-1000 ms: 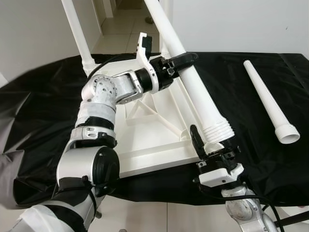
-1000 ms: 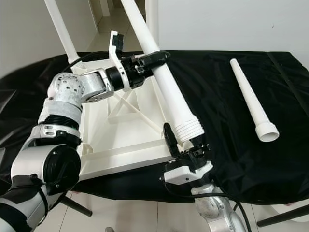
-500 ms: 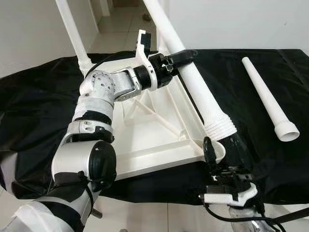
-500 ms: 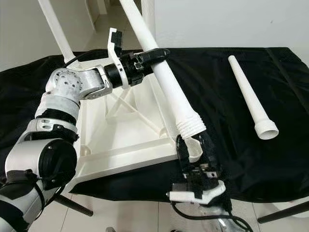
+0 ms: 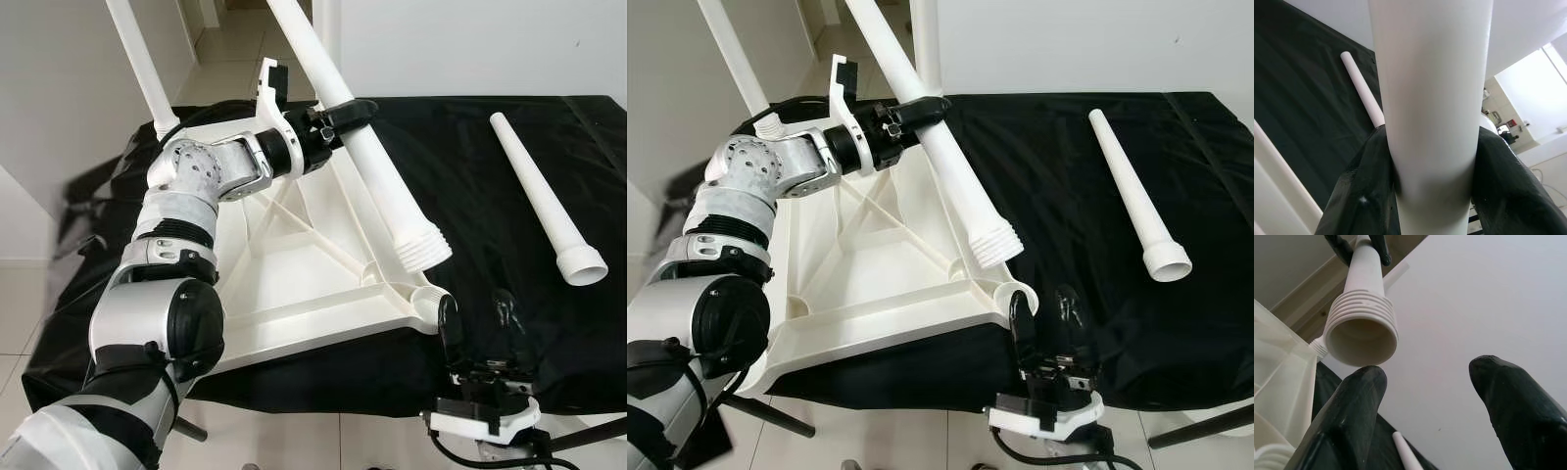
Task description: Building children table
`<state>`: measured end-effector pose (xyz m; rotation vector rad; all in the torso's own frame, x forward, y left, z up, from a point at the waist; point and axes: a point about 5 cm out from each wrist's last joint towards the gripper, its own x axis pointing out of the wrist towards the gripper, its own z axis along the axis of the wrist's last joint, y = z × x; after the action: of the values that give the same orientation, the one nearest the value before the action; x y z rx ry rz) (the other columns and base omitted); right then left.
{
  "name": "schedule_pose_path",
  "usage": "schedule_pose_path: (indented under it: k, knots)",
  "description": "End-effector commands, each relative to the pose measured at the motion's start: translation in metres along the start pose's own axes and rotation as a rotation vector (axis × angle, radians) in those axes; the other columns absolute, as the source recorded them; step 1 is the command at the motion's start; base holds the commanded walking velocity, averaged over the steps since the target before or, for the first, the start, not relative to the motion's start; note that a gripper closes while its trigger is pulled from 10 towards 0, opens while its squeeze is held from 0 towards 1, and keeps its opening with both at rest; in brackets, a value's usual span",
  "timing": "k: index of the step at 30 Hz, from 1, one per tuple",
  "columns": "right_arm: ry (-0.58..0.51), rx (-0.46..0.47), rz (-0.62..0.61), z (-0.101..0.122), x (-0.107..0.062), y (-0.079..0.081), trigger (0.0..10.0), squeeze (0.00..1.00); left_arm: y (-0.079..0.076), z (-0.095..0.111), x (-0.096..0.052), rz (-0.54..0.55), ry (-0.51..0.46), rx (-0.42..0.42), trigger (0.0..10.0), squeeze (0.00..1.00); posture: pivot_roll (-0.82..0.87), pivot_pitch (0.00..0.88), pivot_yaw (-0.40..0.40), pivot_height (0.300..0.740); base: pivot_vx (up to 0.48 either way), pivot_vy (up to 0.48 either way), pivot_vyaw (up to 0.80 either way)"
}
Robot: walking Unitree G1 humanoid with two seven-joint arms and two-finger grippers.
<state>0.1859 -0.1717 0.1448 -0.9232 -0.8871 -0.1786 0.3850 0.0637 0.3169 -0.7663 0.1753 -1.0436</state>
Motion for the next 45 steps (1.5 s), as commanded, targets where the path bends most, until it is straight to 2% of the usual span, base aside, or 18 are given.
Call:
schedule_pose_path:
  k: [1, 3, 4, 5, 7, 8, 9, 10, 11, 12, 13, 14, 17, 21, 24, 33, 38, 45]
  knots:
    - [0.038, 0.04, 0.027, -0.001, -0.002, 0.003, 10.0, 0.0, -0.005, 0.006, 0.0, -0.016, -0.01, 0.049, 10.0, 0.0, -0.06, 0.127, 0.11, 0.74, 0.0, 0.0, 0.0]
    - [0.043, 0.049, 0.033, -0.001, -0.002, 0.003, 10.0, 0.0, -0.005, 0.006, 0.0, -0.013, -0.009, 0.052, 10.0, 0.0, -0.06, 0.127, 0.11, 0.74, 0.0, 0.0, 0.0]
    - [0.135, 0.168, 0.076, -0.003, 0.005, 0.006, 10.0, 0.0, -0.004, 0.008, 0.0, -0.004, -0.031, 0.08, 10.0, 0.0, -0.06, 0.124, 0.1, 0.74, 0.0, 0.0, 0.0]
    - [0.135, 0.168, 0.076, -0.003, 0.005, 0.006, 10.0, 0.0, -0.004, 0.008, 0.0, -0.004, -0.031, 0.08, 10.0, 0.0, -0.06, 0.124, 0.1, 0.74, 0.0, 0.0, 0.0]
    - [0.282, 0.414, 0.151, -0.006, 0.017, 0.013, 10.0, 0.0, -0.004, 0.012, 0.0, 0.01, -0.083, 0.148, 10.0, 0.0, -0.07, 0.122, 0.093, 0.74, 0.0, 0.0, 0.0]
    - [0.282, 0.414, 0.151, -0.006, 0.017, 0.013, 10.0, 0.0, -0.004, 0.012, 0.0, 0.01, -0.083, 0.148, 10.0, 0.0, -0.07, 0.122, 0.093, 0.74, 0.0, 0.0, 0.0]
    - [0.314, 0.498, 0.174, -0.005, 0.022, 0.015, 10.0, 0.0, -0.004, 0.014, 0.0, 0.012, -0.102, 0.174, 10.0, 0.0, -0.07, 0.121, 0.091, 0.74, 0.0, 0.0, 0.0]
    - [0.314, 0.498, 0.174, -0.005, 0.022, 0.015, 10.0, 0.0, -0.004, 0.014, 0.0, 0.012, -0.102, 0.174, 10.0, 0.0, -0.07, 0.121, 0.091, 0.74, 0.0, 0.0, 0.0]
    - [0.338, 0.55, 0.177, -0.005, 0.026, 0.016, 10.0, 0.0, -0.005, 0.016, -0.001, 0.014, -0.118, 0.204, 10.0, 0.0, -0.07, 0.12, 0.089, 0.74, 0.0, 0.0, 0.0]
    - [0.338, 0.55, 0.177, -0.005, 0.026, 0.016, 10.0, 0.0, -0.005, 0.016, -0.001, 0.014, -0.118, 0.204, 10.0, 0.0, -0.07, 0.12, 0.089, 0.74, 0.0, 0.0, 0.0]
    - [0.364, 0.622, 0.177, -0.004, 0.035, 0.017, 10.0, 0.0, -0.007, 0.019, -0.001, 0.015, -0.146, 0.245, 10.0, 0.0, -0.07, 0.116, 0.084, 0.74, 0.0, 0.0, 0.0]
    - [0.364, 0.622, 0.177, -0.004, 0.035, 0.017, 10.0, 0.0, -0.007, 0.019, -0.001, 0.015, -0.146, 0.245, 10.0, 0.0, -0.07, 0.116, 0.084, 0.74, 0.0, 0.0, 0.0]
    - [0.403, 0.783, 0.177, 0.001, 0.061, 0.018, 10.0, 0.0, -0.013, 0.025, -0.002, 0.015, -0.219, 0.338, 10.0, 0.0, -0.07, 0.109, 0.077, 0.74, 0.0, 0.0, 0.0]
    - [0.417, 0.828, 0.178, -0.001, 0.074, 0.016, 10.0, 0.0, -0.015, 0.024, -0.001, 0.026, -0.238, 0.395, 10.0, 0.0, -0.06, 0.105, 0.074, 0.74, 0.0, 0.0, 0.0]
    - [0.419, 0.87, 0.222, -0.008, 0.094, 0.011, 10.0, 0.0, -0.018, 0.021, -0.002, 0.031, -0.268, 0.487, 10.0, 0.0, -0.06, 0.093, 0.067, 0.74, 0.0, 0.0, 0.0]
    - [0.379, 0.847, 0.266, -0.014, 0.126, 0.003, 10.0, 0.0, -0.022, 0.003, 0.001, 0.028, -0.266, 0.595, 10.0, 0.0, -0.05, 0.08, 0.051, 0.74, 0.0, 0.0, 0.0]
    - [0.395, 0.858, 0.282, -0.016, 0.131, 0.002, 10.0, 0.0, -0.024, 0.0, 0.001, 0.022, -0.265, 0.612, 10.0, 0.0, -0.04, 0.079, 0.049, 0.74, 0.0, 0.0, 0.0]
    - [0.45, 0.866, 0.459, -0.02, 0.143, 0.016, 10.0, 0.0, -0.038, -0.009, 0.003, -0.014, -0.28, 0.659, 10.0, 0.0, -0.02, 0.075, 0.032, 0.74, 0.0, 0.0, 0.0]
